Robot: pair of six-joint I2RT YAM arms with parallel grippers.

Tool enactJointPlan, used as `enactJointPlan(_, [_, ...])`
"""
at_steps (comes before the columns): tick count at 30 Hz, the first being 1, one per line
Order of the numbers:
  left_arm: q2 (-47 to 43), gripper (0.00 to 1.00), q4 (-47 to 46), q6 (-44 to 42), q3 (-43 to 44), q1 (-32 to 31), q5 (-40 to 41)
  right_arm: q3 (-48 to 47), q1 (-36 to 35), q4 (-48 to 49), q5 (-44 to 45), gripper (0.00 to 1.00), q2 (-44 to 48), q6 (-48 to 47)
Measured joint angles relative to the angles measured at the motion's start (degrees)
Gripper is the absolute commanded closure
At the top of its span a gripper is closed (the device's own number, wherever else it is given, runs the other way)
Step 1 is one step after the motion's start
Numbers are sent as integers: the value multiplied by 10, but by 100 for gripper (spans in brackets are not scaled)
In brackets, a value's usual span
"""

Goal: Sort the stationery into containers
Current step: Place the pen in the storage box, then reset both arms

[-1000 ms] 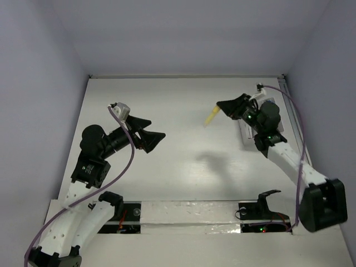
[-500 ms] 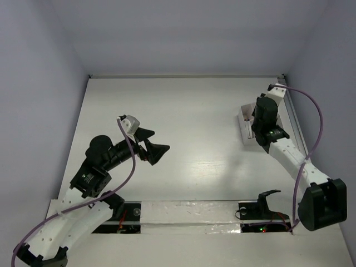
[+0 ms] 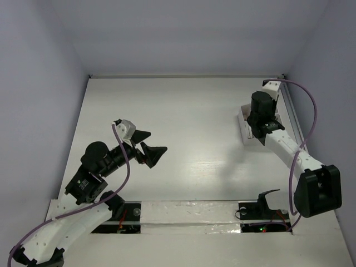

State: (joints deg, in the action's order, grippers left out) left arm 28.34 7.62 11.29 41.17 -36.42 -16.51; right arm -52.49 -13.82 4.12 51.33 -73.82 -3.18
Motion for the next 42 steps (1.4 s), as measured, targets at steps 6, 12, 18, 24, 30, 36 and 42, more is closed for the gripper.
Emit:
enactJointPlan(6, [-3,1,0,-2,0,-7,9,24,0,-18,3,92,-9,30])
enactJointPlan(12, [-3,1,1,-3,0,-7,22,32,0,-57,-7,21,-5,73])
enactJointPlan(18, [-2,1,1,-3,0,-5,31,26,0,-122,-47,6,32,118])
enactJointPlan(24, [8,1,0,-3,0,2,51,-9,0,-172,-171,0,156,158])
enactJointPlan(30, [24,1,-1,2,9,21,63,-68,0,-192,-350,0,298,191])
enactJointPlan(36, [22,1,-8,15,68,25,90,-78,0,-192,-446,0,453,213])
enactJointPlan(42, [-14,1,-41,25,114,25,142,-87,0,-190,-476,0,537,223])
